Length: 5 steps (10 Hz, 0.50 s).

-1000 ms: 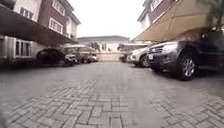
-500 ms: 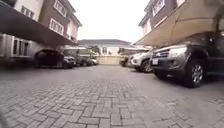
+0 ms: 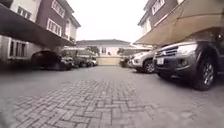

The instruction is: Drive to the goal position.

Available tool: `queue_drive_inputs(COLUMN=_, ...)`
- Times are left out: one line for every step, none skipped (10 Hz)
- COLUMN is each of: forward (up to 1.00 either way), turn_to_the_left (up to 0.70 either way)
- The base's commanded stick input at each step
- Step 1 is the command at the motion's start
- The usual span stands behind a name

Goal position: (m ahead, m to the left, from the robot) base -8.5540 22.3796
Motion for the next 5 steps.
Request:
queue_drive_inputs(forward=0.46, turn_to_the_left=0.0)
queue_drive_inputs(forward=0.0, turn_to_the_left=0.16)
queue_drive_inputs(forward=0.0, turn_to_the_left=0.59)
queue_drive_inputs(forward=0.0, turn_to_the_left=0.7)
queue_drive_inputs(forward=0.0, turn_to_the_left=0.7)
